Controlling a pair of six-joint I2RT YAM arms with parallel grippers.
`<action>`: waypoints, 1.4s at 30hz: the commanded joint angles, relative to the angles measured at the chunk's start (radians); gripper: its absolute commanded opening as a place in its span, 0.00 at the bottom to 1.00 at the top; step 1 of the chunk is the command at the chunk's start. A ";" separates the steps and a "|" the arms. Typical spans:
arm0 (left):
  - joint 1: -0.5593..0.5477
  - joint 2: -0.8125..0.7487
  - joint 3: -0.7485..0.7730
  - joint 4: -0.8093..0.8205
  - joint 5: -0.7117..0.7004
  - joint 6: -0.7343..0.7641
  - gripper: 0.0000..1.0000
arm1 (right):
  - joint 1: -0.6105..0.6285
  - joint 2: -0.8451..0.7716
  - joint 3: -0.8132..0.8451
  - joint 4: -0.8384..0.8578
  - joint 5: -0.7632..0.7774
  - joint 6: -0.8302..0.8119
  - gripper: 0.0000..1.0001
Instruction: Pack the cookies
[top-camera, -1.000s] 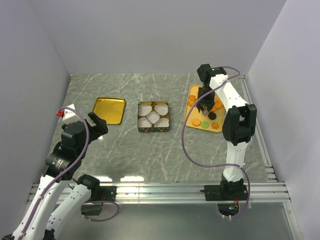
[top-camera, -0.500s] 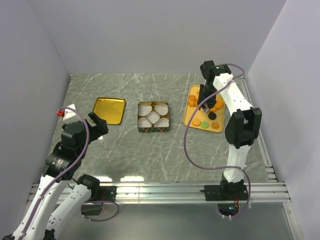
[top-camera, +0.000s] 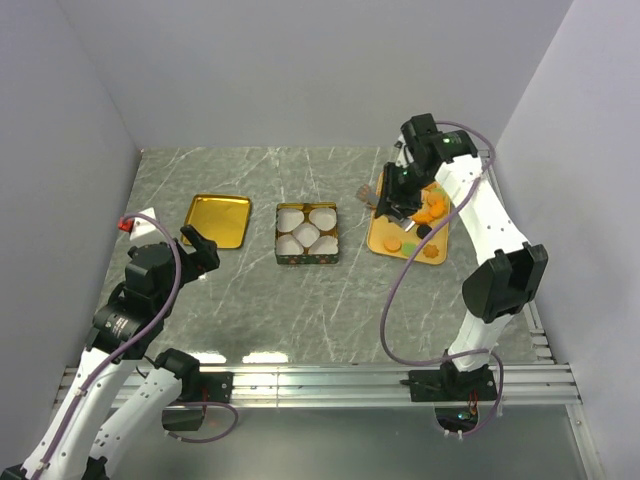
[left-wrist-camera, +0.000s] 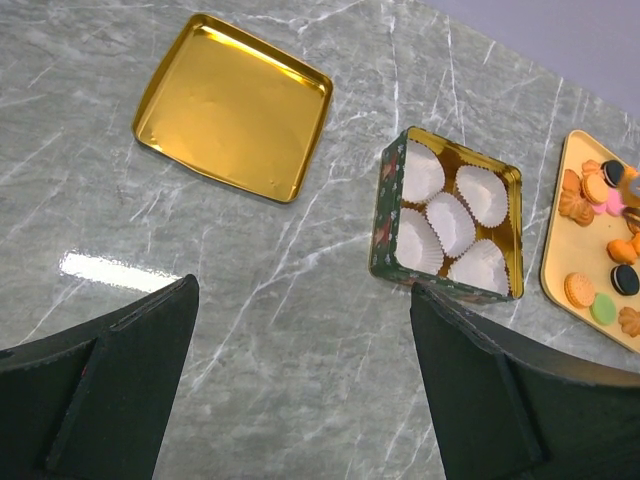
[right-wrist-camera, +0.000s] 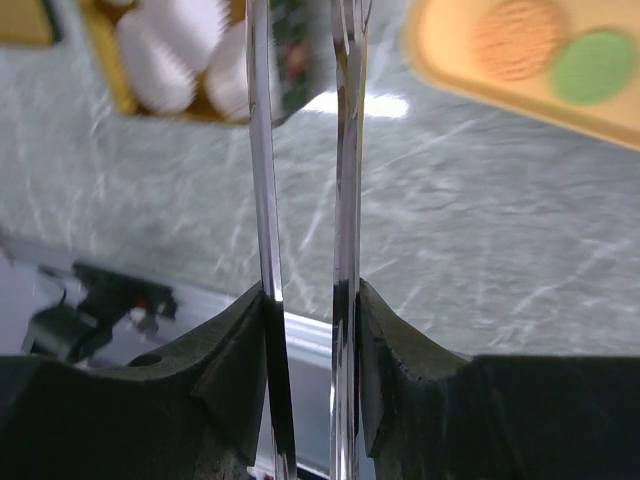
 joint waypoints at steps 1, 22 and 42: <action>-0.008 0.003 -0.005 0.035 0.005 0.012 0.93 | 0.074 -0.038 0.026 0.043 -0.117 0.006 0.23; -0.008 0.004 -0.002 0.030 -0.001 0.008 0.93 | 0.272 0.245 0.236 0.180 -0.212 0.174 0.22; -0.010 0.009 -0.002 0.032 0.000 0.009 0.93 | 0.277 0.359 0.230 0.259 -0.226 0.213 0.27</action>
